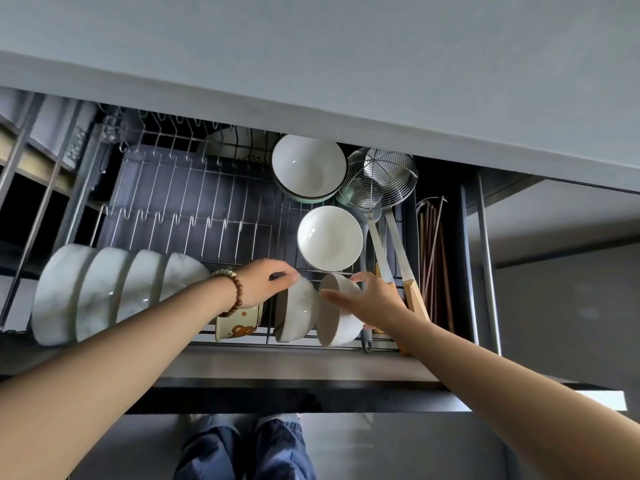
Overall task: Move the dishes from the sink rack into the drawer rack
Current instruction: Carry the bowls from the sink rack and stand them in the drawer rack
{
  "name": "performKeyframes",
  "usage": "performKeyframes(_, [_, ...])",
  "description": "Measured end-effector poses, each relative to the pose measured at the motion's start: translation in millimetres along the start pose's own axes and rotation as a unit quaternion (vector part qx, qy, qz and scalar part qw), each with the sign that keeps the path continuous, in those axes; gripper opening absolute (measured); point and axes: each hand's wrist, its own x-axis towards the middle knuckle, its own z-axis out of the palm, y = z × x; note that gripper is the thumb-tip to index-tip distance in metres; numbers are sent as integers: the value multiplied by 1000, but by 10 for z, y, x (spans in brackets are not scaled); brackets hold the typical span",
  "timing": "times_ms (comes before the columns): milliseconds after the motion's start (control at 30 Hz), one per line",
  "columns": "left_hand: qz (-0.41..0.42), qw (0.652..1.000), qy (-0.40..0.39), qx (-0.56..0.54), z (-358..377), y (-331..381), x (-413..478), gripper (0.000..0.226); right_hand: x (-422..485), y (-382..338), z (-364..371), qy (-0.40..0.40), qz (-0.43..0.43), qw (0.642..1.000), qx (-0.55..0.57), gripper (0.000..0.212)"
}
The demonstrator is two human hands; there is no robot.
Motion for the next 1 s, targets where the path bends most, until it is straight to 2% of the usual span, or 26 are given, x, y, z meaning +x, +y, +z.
performKeyframes(433, [-29,998,6,-60,-32,-118,31,44,173,-151,213,-45,4,999,26,94])
performKeyframes(567, [-36,994,25,-104,-25,-98,83,42,185,-146,215,-87,1,994,61,99])
performKeyframes(700, [-39,989,43,-135,-57,-8,157,46,170,-80,91,-120,6,990,73,88])
performKeyframes(800, [-51,986,47,-152,-81,71,261,56,239,22,-68,-90,46,982,157,75])
performKeyframes(867, [-66,980,42,-185,-72,103,353,62,292,35,-147,-55,65,964,250,76])
performKeyframes(1000, [-97,956,56,-271,37,160,510,64,361,-83,-167,-25,21,943,331,71])
